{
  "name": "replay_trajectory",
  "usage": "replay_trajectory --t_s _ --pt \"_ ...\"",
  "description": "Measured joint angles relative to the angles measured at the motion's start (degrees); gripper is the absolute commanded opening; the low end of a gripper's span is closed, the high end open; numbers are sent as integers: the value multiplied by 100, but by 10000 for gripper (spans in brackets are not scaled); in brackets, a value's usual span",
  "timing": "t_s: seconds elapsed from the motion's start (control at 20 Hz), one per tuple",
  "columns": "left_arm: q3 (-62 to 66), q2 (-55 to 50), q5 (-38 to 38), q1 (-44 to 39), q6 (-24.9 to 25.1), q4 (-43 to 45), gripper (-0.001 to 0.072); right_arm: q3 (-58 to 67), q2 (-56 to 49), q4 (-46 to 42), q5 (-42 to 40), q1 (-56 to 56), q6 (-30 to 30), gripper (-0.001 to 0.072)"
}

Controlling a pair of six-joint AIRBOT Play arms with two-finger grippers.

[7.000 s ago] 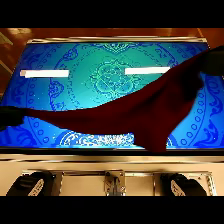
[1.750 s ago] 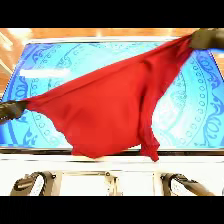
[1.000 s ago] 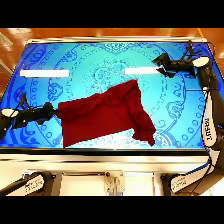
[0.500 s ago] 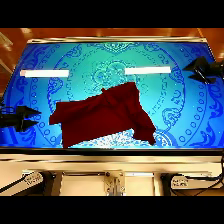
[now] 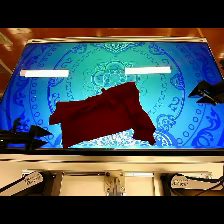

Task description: Fold the shirts.

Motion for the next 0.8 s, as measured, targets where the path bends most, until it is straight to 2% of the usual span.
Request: replay_trajectory --t_s 0.2,0.4,0.45,0.5,0.55,0.6,0.65,0.75,0.8 --pt "-597 -168 634 -549 44 -210 636 -291 -33 -46 -192 -4 20 594" --pt "-774 -363 918 -1154 48 -608 624 -376 -136 -72 -249 -15 70 594" --pt "-789 -404 1014 -1305 46 -719 471 -389 -162 -70 -264 -15 87 594" --pt "-809 -435 1180 -1438 48 -758 259 -411 -186 -63 -280 -15 94 594" --pt "-817 -459 1416 -1578 55 -841 108 -448 -205 -42 -284 -15 114 594" --pt "-826 -474 1578 -1687 55 -968 41 -518 -221 0 -280 -4 118 594" --pt "-828 -485 1696 -1810 55 -1119 43 -625 -229 37 -291 33 116 595" --pt "-831 -492 1805 -2000 57 -1281 42 -973 -245 85 -302 199 -61 668" --pt "-831 -476 1849 -2072 70 -1335 43 -1191 -262 107 -352 330 -188 668"
